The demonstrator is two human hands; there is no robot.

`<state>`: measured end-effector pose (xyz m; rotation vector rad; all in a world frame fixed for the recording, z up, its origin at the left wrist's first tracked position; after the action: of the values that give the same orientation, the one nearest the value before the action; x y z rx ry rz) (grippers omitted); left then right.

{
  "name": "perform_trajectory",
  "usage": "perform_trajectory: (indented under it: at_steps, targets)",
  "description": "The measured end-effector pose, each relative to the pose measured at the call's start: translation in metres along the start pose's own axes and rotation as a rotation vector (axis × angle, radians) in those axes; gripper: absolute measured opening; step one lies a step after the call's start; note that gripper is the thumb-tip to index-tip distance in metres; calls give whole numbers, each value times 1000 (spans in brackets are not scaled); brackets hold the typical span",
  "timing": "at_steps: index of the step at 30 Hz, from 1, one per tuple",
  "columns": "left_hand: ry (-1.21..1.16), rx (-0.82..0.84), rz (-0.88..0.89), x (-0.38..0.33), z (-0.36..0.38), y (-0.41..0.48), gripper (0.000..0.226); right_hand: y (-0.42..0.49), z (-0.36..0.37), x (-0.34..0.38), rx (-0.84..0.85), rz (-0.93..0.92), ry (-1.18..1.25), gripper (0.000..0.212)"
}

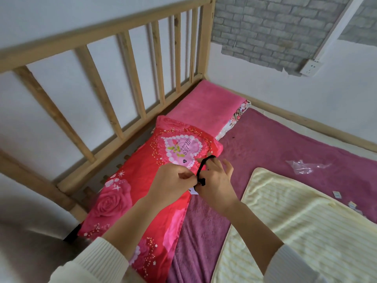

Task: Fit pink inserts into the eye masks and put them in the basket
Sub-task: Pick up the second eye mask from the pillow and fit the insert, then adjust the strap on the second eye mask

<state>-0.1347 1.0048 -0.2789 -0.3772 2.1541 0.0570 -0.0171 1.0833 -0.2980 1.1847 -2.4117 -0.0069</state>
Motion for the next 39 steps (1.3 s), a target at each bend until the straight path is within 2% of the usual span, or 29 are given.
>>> perform_trajectory:
  at_steps: [5,8,10,14,16,20,22,25,28,32,35,39]
  targets:
    - [6,-20,-56,16,-25,-27,7,8,20,34,90,-46,7,8]
    - [55,-95,-80,29,-48,-42,9,13,33,57,124,-71,49,14]
    - [32,-171,-155,44,-67,-55,10,17,36,71,126,-48,151,14]
    - [-338,-371,-428,87,-119,-89,16,25,38,112,213,-24,355,11]
    - [-515,-483,-505,110,-144,-112,14,25,40,139,240,-44,478,8]
    - [-739,-681,-521,150,-189,-165,19,16,53,213,317,-85,708,22]
    - [-811,-776,-513,169,-214,-199,18,14,63,252,334,-113,772,17]
    - [-853,-721,-485,191,-243,-251,16,13,79,306,355,-120,865,11]
    - [-817,-620,-463,209,-268,-300,15,12,103,361,480,-102,980,13]
    - [-732,-702,-459,242,-305,-371,14,7,146,433,689,-34,1020,19]
    - [-737,-698,-459,267,-317,-419,12,-1,176,481,850,-4,966,18]
    - [-753,-784,-582,301,-308,-456,11,-1,211,520,875,-74,738,20]
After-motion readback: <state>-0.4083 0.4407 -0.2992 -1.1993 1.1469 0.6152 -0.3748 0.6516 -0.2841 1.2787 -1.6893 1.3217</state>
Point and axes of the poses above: each hand's wrist, its own y-axis towards the middle knuckle, its own z-axis out of the palm, x = y × z, the point moved 2 cm from there along y, towards the middle knuckle, and after that the axes turned 9 degrees about x, right-handed, at the moved point
